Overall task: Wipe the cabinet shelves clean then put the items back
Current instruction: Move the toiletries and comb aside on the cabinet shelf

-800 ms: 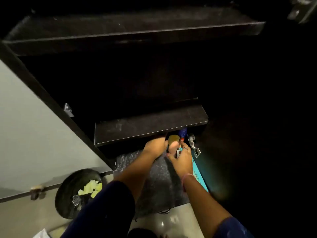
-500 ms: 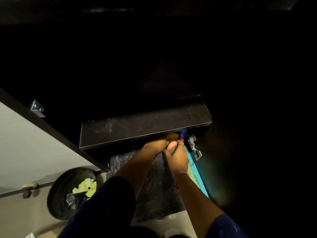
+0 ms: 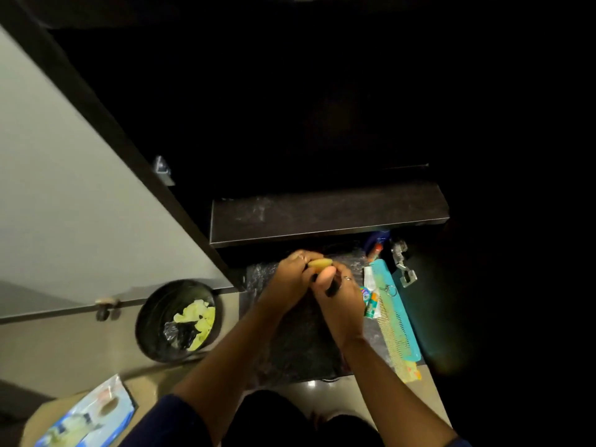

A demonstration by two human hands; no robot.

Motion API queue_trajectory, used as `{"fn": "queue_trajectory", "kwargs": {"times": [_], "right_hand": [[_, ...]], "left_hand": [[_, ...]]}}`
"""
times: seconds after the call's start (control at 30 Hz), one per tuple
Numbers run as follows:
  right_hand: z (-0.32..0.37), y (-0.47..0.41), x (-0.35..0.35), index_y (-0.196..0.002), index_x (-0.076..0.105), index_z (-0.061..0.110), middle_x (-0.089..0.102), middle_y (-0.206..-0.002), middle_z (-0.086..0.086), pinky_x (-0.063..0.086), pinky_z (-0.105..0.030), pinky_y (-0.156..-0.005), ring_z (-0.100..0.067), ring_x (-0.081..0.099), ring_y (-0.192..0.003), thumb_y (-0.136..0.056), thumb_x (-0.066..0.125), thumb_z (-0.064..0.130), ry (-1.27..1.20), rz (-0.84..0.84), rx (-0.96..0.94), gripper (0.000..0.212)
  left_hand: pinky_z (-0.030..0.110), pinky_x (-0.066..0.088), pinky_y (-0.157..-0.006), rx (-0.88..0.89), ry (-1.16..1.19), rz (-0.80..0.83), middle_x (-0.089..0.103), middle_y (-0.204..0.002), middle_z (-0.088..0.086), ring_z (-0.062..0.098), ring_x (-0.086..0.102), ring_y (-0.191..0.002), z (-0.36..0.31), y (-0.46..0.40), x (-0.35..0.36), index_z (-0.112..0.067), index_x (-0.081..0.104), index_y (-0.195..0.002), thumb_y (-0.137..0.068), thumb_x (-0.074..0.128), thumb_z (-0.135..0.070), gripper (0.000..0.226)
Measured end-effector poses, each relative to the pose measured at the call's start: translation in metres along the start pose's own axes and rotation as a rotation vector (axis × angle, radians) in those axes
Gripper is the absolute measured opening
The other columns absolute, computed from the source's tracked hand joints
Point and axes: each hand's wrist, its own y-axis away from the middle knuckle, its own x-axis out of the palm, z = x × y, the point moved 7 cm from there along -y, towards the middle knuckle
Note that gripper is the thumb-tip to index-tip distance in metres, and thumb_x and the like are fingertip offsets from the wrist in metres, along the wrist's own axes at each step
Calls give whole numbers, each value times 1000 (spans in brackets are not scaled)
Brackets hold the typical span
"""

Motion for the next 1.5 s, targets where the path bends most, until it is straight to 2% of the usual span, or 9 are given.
{"fn": "queue_trajectory", "kwargs": {"times": [0.17,0.33,0.43,0.57,0.93,1.2,1.37,1.43,1.5], "right_hand": [[20,48,50,-111,60,23,67,-104,4,44,-17,-79,-11,63,-94,-77,72,27,-90,87,-25,36],[24,77,100,-117,53,24,65,-105,6,55,-23,-81,-7,63,-96,-79,67,42,-87,153,-1,44],[29,86,113,-119,53,19,63,-103,10,47,-6,-69,-2,59,-91,-80,69,36,-88,169,6,45],[31,90,120,-118,55,15,66,-99,3,41,-4,-60,-4,60,-85,-82,69,32,-80,153,10,42],[20,92,128,-121,53,12,65,-110,-3,43,-4,-75,-12,62,-101,-81,71,29,-139,120,38,48],[6,94,123,-125,52,14,60,-124,-2,47,-28,-100,-14,56,-116,-81,71,23,-105,153,30,49],[-21,93,85,-128,50,10,53,-128,-8,44,-39,-104,-20,52,-118,-82,62,6,-54,112,107,48],[-34,86,51,-125,52,12,54,-126,-6,43,-35,-105,-18,53,-117,-85,59,7,-69,5,150,41],[-50,81,14,-124,52,12,53,-127,-5,37,-26,-104,-19,50,-119,-90,57,11,-79,-122,231,35]], "left_hand": [[13,40,-94,-7,-99,-28,61,-114,0,5,53,-102,40,54,-35,-19,63,-115,-95,50,-18,24],[24,46,-87,-81,-69,-75,63,-108,10,19,60,-98,59,84,-61,-9,63,-114,-92,50,-32,34],[30,50,-89,-136,-57,-91,64,-110,10,20,61,-99,74,92,-65,-10,62,-116,-95,50,-23,27],[21,45,-87,-149,-46,-121,63,-113,10,19,60,-102,87,96,-67,-9,60,-119,-96,48,-16,27],[19,39,-88,-188,-4,-104,62,-117,7,16,57,-107,102,100,-61,-14,58,-124,-97,47,-18,29],[-6,32,-78,-218,-12,-137,57,-118,-3,2,47,-103,105,104,-60,-12,56,-125,-95,49,-12,30],[2,36,-79,-331,7,-266,58,-114,8,10,52,-99,108,122,-66,-3,56,-122,-91,53,-1,32],[20,44,-81,-464,60,-417,53,-113,8,13,56,-96,112,142,-67,-3,52,-124,-90,55,-3,34],[21,44,-74,-554,131,-578,48,-106,3,8,51,-83,104,166,-63,-4,52,-118,-90,56,-5,29]]}}
